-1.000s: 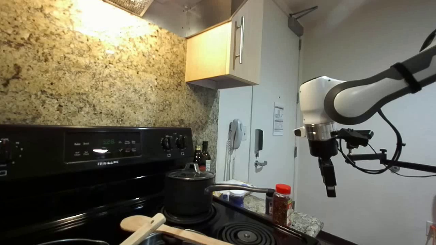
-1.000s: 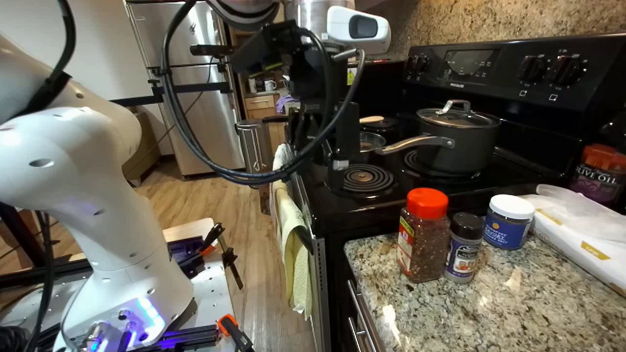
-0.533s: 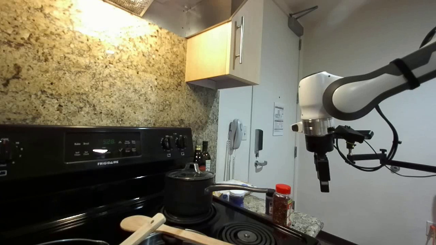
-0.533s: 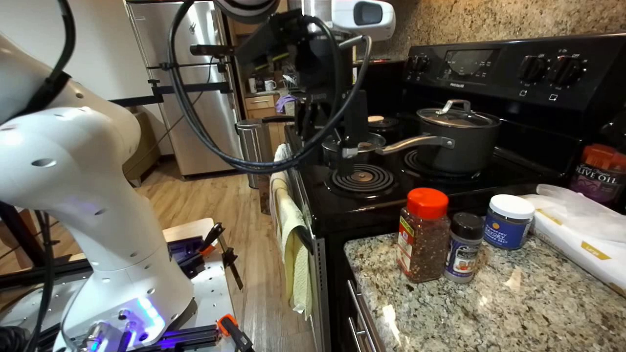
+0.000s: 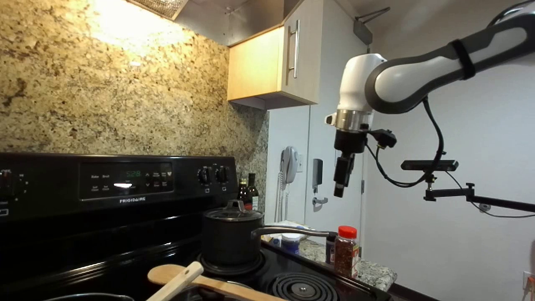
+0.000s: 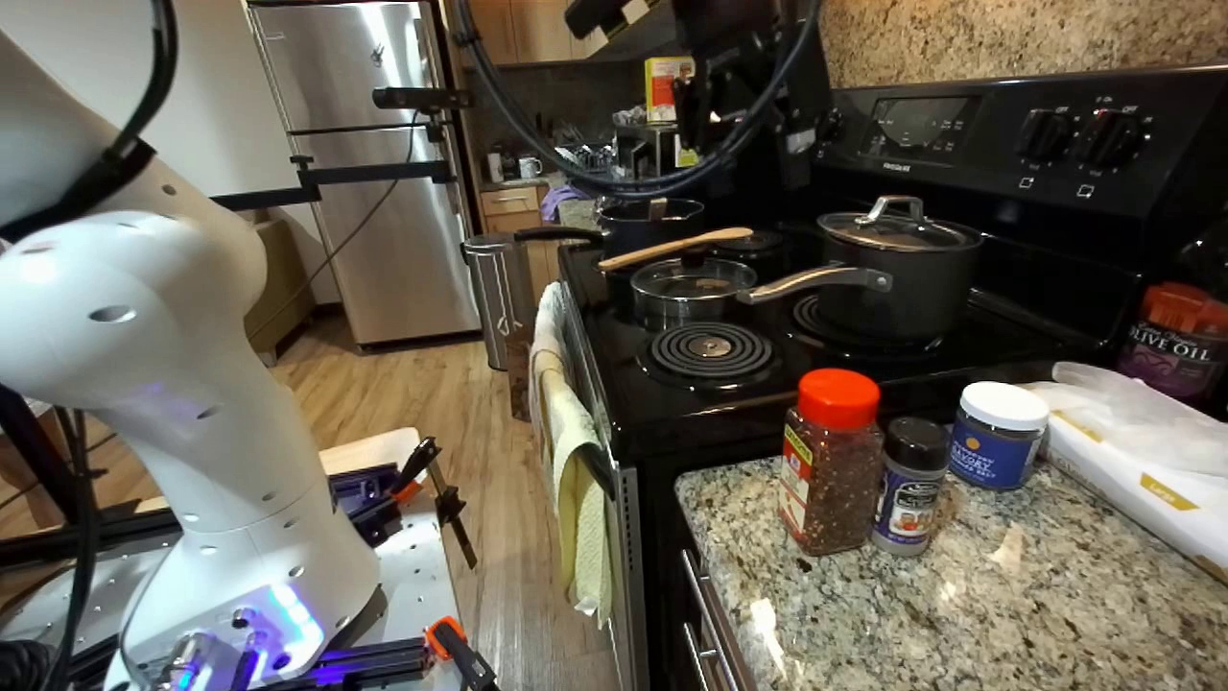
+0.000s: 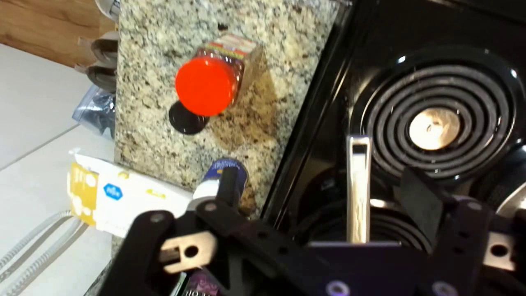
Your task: Uncover the pot and put the lid on the stove
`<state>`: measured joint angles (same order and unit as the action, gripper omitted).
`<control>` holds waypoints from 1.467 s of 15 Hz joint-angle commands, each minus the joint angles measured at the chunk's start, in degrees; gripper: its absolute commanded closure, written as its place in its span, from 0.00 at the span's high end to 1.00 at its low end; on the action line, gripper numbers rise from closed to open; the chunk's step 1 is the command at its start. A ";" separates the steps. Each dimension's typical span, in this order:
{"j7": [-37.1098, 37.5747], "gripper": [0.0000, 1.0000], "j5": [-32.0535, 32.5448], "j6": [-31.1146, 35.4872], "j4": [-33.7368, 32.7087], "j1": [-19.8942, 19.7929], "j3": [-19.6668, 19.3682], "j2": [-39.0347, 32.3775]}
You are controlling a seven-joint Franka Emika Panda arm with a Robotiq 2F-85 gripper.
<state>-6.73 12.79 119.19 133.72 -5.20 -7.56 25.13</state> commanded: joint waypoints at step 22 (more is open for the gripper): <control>21.38 1.00 -5.14 -5.18 -32.63 4.88 8.05 -27.01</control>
<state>10.21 8.65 117.78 108.24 -1.30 -0.66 2.61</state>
